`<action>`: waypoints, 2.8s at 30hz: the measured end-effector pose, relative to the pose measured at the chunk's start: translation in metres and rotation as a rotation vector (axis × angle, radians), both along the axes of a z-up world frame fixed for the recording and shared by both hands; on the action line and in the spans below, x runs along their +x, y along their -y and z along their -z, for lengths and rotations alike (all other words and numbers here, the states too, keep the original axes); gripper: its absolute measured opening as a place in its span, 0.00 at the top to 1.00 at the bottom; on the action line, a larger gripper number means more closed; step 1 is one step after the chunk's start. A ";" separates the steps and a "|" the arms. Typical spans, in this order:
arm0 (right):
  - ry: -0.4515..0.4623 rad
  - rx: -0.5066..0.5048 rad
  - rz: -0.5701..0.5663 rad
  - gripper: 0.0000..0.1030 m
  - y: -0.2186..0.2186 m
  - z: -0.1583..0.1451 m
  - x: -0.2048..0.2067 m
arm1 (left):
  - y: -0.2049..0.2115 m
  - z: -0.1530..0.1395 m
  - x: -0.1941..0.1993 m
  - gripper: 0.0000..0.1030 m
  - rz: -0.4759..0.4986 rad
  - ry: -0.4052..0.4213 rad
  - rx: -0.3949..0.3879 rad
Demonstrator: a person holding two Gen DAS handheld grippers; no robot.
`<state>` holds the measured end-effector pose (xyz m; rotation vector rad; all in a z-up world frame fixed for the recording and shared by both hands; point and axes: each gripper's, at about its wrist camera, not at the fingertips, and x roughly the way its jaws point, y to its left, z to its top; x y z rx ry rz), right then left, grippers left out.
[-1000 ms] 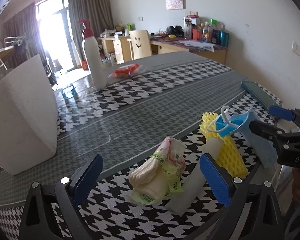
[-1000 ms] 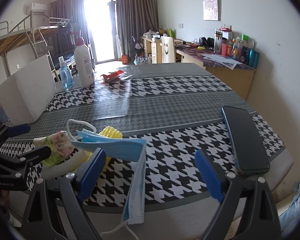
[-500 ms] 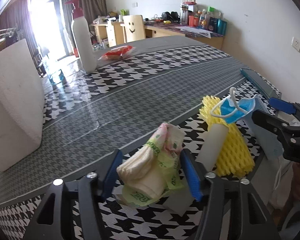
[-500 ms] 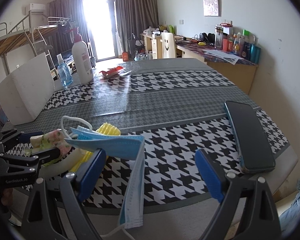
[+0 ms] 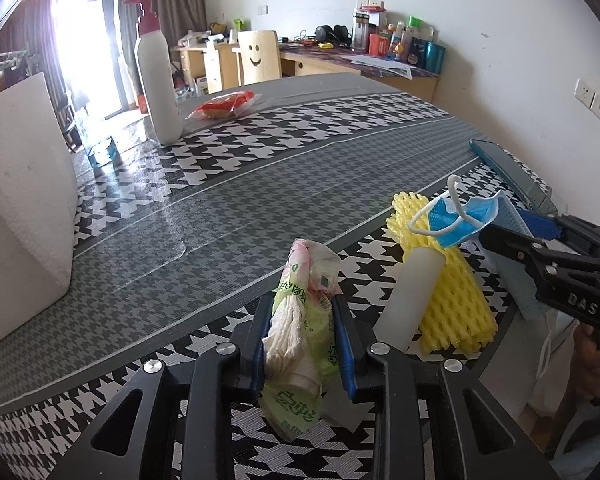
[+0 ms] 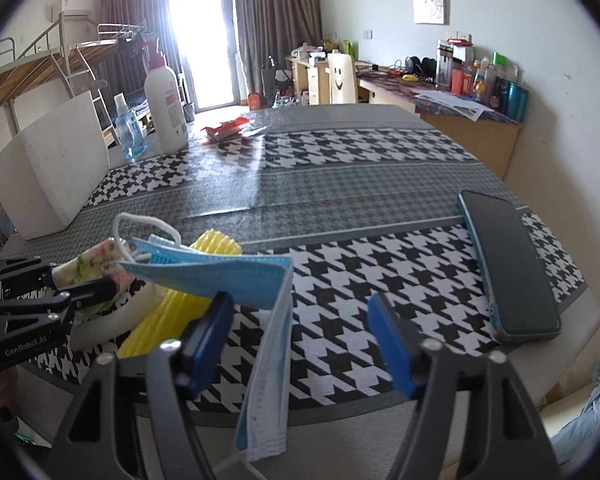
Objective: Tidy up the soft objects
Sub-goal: 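Lift the tissue pack with the left gripper while the right gripper lifts the blue mask, then carry the tissue pack and blue mask toward the white foam box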
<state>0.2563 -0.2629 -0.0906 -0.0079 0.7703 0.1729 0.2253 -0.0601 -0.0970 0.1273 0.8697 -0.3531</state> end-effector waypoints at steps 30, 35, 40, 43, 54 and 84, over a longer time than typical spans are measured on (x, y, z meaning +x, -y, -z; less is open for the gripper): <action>0.072 0.053 0.023 0.92 -0.001 -0.036 -0.021 | -0.019 -0.037 -0.037 0.77 -0.028 0.122 -0.044; 0.095 0.053 0.024 0.92 -0.004 -0.042 -0.027 | -0.022 -0.044 -0.041 0.77 -0.035 0.142 -0.048; 0.107 0.056 0.032 0.92 -0.005 -0.048 -0.028 | -0.024 -0.052 -0.044 0.77 -0.040 0.168 -0.048; 0.120 0.061 0.024 0.92 -0.008 -0.053 -0.032 | -0.026 -0.056 -0.047 0.77 -0.049 0.184 -0.048; 0.146 0.067 0.004 0.92 -0.017 -0.064 -0.033 | -0.034 -0.070 -0.057 0.77 -0.083 0.233 -0.046; 0.220 0.087 -0.108 0.92 -0.049 -0.092 -0.024 | -0.059 -0.092 -0.065 0.77 -0.156 0.315 -0.046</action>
